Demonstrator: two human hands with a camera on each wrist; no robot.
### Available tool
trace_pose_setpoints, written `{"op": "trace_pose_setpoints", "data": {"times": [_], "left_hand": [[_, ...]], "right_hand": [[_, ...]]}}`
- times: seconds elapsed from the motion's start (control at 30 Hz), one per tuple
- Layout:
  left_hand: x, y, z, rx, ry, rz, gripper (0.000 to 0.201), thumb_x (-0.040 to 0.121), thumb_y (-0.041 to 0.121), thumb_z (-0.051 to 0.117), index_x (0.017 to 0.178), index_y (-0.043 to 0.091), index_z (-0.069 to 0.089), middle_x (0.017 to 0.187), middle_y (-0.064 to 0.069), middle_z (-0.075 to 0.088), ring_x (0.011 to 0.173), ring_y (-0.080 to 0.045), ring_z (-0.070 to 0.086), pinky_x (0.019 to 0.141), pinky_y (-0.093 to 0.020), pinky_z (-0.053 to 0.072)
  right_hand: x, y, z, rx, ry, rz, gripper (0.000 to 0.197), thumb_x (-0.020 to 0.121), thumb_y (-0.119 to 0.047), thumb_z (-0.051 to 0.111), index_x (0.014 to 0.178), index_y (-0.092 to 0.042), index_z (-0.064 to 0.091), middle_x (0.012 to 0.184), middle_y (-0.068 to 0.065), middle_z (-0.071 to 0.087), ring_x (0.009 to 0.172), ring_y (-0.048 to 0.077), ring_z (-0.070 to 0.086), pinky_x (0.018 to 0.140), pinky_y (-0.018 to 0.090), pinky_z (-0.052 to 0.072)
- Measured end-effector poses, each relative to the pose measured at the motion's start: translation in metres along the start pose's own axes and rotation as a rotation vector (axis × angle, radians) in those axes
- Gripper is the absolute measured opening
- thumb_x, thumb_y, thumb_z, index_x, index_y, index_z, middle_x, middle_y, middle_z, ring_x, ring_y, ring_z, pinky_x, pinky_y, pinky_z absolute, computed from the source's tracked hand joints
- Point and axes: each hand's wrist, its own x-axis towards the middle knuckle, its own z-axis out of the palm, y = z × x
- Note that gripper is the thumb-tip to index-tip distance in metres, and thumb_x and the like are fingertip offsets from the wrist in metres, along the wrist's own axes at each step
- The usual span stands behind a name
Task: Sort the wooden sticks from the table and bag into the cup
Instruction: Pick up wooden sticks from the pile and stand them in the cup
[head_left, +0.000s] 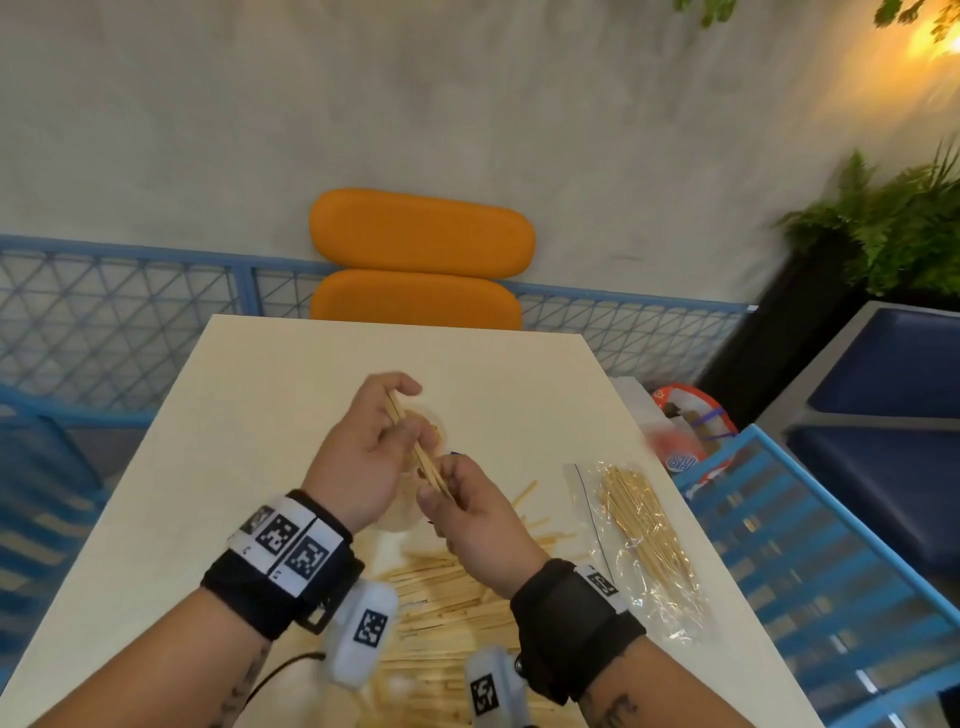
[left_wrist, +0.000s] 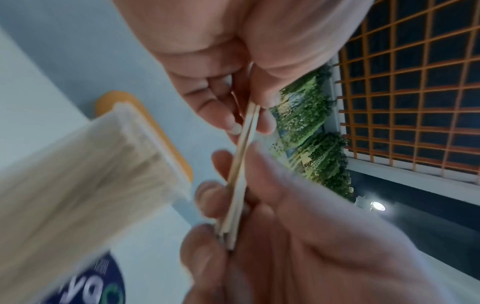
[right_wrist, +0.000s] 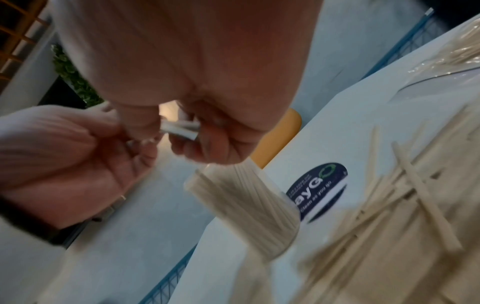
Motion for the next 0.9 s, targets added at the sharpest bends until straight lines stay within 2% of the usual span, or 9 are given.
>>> {"op": "trace_pose_setpoints", "data": {"times": [0.2, 0.4, 0.47, 0.53, 0.57, 0.63, 0.7, 0.8, 0.9], "left_hand": [[0.033, 0.021, -0.023, 0.161, 0.256, 0.114, 0.044, 0.101, 0.012, 0.043, 0.099, 0.056, 0.043, 0.082, 0.010, 0.071, 0.073, -0.014, 0.067, 0.079, -0.044, 0.057], [0.033, -0.005, -0.003, 0.385, 0.107, 0.097, 0.031, 0.103, 0.018, 0.041, 0.112, 0.047, 0.036, 0.086, 0.015, 0.069, 0.075, -0.003, 0.063, 0.064, -0.018, 0.044], [0.028, -0.024, 0.006, 0.427, 0.017, 0.032, 0.030, 0.103, 0.019, 0.039, 0.113, 0.048, 0.036, 0.088, 0.013, 0.069, 0.084, -0.009, 0.065, 0.070, -0.022, 0.046], [0.022, -0.041, 0.013, 0.519, -0.073, -0.031, 0.024, 0.103, 0.023, 0.038, 0.114, 0.044, 0.040, 0.091, 0.014, 0.068, 0.105, -0.018, 0.059, 0.089, -0.031, 0.046], [0.018, -0.049, 0.015, 0.577, -0.108, -0.031, 0.021, 0.103, 0.024, 0.036, 0.111, 0.043, 0.042, 0.090, 0.015, 0.067, 0.113, -0.019, 0.053, 0.102, -0.034, 0.039], [0.015, -0.059, 0.017, 0.675, -0.150, 0.050, 0.021, 0.103, 0.026, 0.031, 0.098, 0.042, 0.043, 0.082, 0.015, 0.066, 0.105, -0.009, 0.057, 0.119, -0.036, 0.016], [0.013, -0.065, 0.017, 0.668, -0.148, 0.142, 0.025, 0.100, 0.031, 0.026, 0.092, 0.044, 0.046, 0.080, 0.021, 0.062, 0.091, -0.001, 0.058, 0.120, -0.034, 0.008], [0.013, -0.075, 0.010, 0.510, -0.074, 0.259, 0.029, 0.095, 0.035, 0.035, 0.101, 0.039, 0.064, 0.105, 0.023, 0.060, 0.111, -0.010, 0.051, 0.113, -0.035, 0.026], [0.017, -0.082, -0.001, 0.548, 0.036, 0.243, 0.042, 0.094, 0.038, 0.037, 0.113, 0.025, 0.072, 0.133, 0.009, 0.056, 0.134, -0.021, 0.035, 0.117, -0.043, 0.025]], "right_hand": [[0.023, 0.008, -0.018, -0.026, 0.231, 0.084, 0.028, 0.101, -0.014, 0.051, 0.127, -0.025, 0.053, 0.123, -0.002, 0.057, 0.096, 0.012, 0.062, 0.070, 0.019, 0.052], [0.029, 0.023, -0.017, -0.101, 0.241, 0.116, 0.032, 0.101, -0.009, 0.046, 0.131, -0.020, 0.052, 0.132, -0.003, 0.049, 0.100, 0.007, 0.060, 0.071, 0.016, 0.052], [0.027, 0.025, -0.015, -0.132, 0.229, 0.117, 0.034, 0.102, -0.009, 0.045, 0.133, -0.019, 0.050, 0.132, -0.003, 0.047, 0.100, 0.002, 0.058, 0.069, 0.009, 0.048], [0.026, 0.027, -0.012, -0.199, 0.224, 0.110, 0.037, 0.102, -0.009, 0.044, 0.137, -0.019, 0.047, 0.134, -0.004, 0.045, 0.101, -0.004, 0.054, 0.074, 0.003, 0.044], [0.026, 0.027, -0.010, -0.230, 0.225, 0.101, 0.039, 0.101, -0.010, 0.044, 0.139, -0.020, 0.046, 0.136, -0.005, 0.044, 0.102, -0.005, 0.053, 0.078, 0.003, 0.043], [0.028, 0.027, -0.006, -0.287, 0.232, 0.066, 0.044, 0.099, -0.009, 0.044, 0.141, -0.023, 0.043, 0.138, -0.006, 0.041, 0.111, 0.000, 0.051, 0.094, 0.011, 0.043], [0.030, 0.026, -0.002, -0.356, 0.243, 0.010, 0.049, 0.096, -0.007, 0.045, 0.141, -0.024, 0.042, 0.140, -0.008, 0.039, 0.125, 0.007, 0.045, 0.103, 0.015, 0.039], [0.036, 0.021, 0.000, -0.475, 0.205, -0.040, 0.061, 0.090, -0.002, 0.045, 0.148, -0.022, 0.038, 0.152, -0.008, 0.032, 0.136, 0.012, 0.029, 0.101, 0.004, 0.022], [0.041, 0.016, 0.001, -0.705, 0.104, -0.102, 0.071, 0.089, -0.003, 0.046, 0.155, -0.021, 0.030, 0.161, -0.009, 0.022, 0.144, 0.017, 0.015, 0.114, 0.024, 0.025]]}}
